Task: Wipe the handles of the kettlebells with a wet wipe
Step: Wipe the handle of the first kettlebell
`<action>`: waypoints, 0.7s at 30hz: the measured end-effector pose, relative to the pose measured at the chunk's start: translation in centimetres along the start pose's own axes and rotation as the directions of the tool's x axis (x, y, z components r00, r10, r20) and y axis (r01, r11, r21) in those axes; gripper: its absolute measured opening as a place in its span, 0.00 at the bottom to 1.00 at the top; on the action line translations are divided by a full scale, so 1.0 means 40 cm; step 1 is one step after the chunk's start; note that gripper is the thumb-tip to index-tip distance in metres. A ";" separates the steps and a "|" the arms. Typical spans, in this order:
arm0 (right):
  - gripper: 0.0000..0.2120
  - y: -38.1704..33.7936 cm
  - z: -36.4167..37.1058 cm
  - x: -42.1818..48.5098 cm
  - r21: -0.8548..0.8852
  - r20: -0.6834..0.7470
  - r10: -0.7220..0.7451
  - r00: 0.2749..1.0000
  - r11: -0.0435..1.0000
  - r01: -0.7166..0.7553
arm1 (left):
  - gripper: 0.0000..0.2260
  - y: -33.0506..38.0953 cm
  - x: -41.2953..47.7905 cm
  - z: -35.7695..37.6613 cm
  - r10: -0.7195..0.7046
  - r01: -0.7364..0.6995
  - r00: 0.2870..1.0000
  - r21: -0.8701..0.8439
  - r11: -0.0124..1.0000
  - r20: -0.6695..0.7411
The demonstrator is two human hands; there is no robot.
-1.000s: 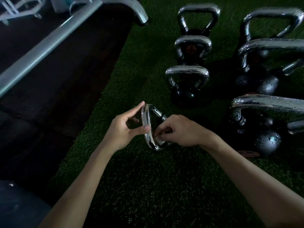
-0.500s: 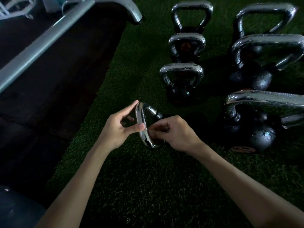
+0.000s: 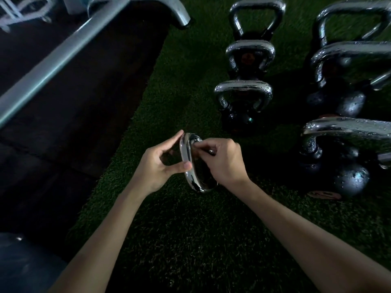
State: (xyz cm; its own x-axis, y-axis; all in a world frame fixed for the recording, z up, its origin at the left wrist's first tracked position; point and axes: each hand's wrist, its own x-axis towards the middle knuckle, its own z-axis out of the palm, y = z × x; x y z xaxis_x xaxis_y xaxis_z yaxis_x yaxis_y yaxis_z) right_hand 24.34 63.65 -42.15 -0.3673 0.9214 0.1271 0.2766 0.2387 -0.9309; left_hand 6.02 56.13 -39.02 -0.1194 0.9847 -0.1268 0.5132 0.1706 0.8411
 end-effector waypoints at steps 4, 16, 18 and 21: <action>0.10 0.010 0.019 -0.004 -0.206 -0.123 -0.065 0.990 0.978 0.038 | 0.41 0.015 0.002 0.011 0.021 -0.021 1.000 -0.010 1.000 -0.004; 0.08 0.008 -0.014 -0.001 -0.306 -0.154 -0.159 0.975 0.946 0.106 | 0.41 0.017 0.001 0.017 0.017 -0.018 1.000 -0.023 1.000 -0.008; 0.06 0.022 -0.020 -0.002 -0.359 -0.103 -0.135 0.986 0.929 0.090 | 0.41 0.021 0.009 0.020 0.007 -0.007 1.000 -0.041 0.999 0.014; 0.08 0.028 -0.050 -0.006 -0.320 -0.171 -0.095 0.981 0.947 0.036 | 0.41 0.039 0.032 0.022 0.008 -0.006 0.997 -0.029 1.000 0.073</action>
State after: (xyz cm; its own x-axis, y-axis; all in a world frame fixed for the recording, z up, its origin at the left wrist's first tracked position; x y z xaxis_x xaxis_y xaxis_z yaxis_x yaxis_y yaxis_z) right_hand 26.51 64.30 -42.55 -0.2346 0.9333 0.2717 0.5324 0.3572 -0.7674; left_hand 7.41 57.71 -38.31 -0.0534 0.9859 -0.1584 0.4894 0.1641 0.8565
